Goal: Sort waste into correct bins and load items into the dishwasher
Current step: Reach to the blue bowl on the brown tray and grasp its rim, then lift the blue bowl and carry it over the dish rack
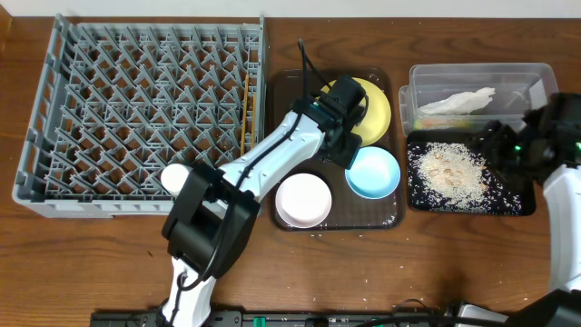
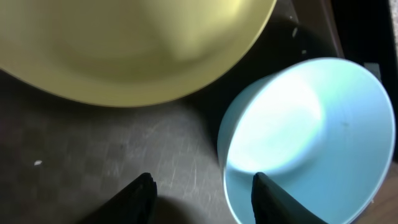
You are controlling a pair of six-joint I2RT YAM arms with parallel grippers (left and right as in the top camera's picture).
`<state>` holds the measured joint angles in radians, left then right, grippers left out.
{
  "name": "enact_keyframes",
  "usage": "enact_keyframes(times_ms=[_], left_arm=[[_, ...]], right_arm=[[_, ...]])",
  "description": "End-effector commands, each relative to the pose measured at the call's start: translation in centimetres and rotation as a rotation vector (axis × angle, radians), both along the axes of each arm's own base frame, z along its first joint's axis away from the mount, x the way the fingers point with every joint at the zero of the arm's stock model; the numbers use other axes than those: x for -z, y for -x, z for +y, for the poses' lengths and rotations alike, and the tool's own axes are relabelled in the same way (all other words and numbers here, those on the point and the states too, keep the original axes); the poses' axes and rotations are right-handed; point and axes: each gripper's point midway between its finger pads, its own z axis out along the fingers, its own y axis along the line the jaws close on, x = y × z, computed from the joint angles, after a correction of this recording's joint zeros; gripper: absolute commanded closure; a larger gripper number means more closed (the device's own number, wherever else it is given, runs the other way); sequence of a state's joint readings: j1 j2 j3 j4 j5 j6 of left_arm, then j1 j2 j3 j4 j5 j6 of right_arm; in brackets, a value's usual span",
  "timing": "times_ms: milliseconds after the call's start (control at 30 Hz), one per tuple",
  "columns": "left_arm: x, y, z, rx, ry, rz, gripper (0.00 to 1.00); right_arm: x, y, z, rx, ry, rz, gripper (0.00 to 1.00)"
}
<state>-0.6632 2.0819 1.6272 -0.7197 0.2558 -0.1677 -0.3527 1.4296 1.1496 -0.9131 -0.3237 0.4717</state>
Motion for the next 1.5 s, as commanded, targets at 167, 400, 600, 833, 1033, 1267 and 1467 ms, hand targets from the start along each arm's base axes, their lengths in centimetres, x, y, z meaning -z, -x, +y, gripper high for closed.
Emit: enact_keyframes(times_ms=[167, 400, 600, 833, 1033, 1267, 1467], left_arm=[[3.9, 0.6, -0.3, -0.018, -0.031, 0.077, 0.54], [5.0, 0.4, -1.3, -0.006, -0.006, 0.072, 0.73], [5.0, 0.5, -1.3, -0.004, -0.009, 0.075, 0.92], [3.1, 0.1, -0.7, -0.016, 0.018, 0.073, 0.93], [-5.5, -2.0, 2.0, -0.064, 0.120, -0.050, 0.93], [-14.1, -4.8, 15.7, -0.289, -0.200, -0.358, 0.92], [-18.0, -4.1, 29.2, -0.529, -0.771, -0.498, 0.93]], right_arm=[[-0.2, 0.3, 1.1, -0.039, -0.059, -0.007, 0.01], [-0.2, 0.3, 1.1, -0.039, -0.058, -0.008, 0.01], [-0.2, 0.3, 1.1, -0.039, -0.058, -0.008, 0.01], [-0.2, 0.3, 1.1, -0.039, -0.058, -0.008, 0.01], [-0.2, 0.3, 1.1, -0.039, -0.058, -0.008, 0.01], [-0.2, 0.3, 1.1, -0.039, -0.058, -0.008, 0.01], [-0.2, 0.3, 1.1, -0.039, -0.058, -0.008, 0.01]])
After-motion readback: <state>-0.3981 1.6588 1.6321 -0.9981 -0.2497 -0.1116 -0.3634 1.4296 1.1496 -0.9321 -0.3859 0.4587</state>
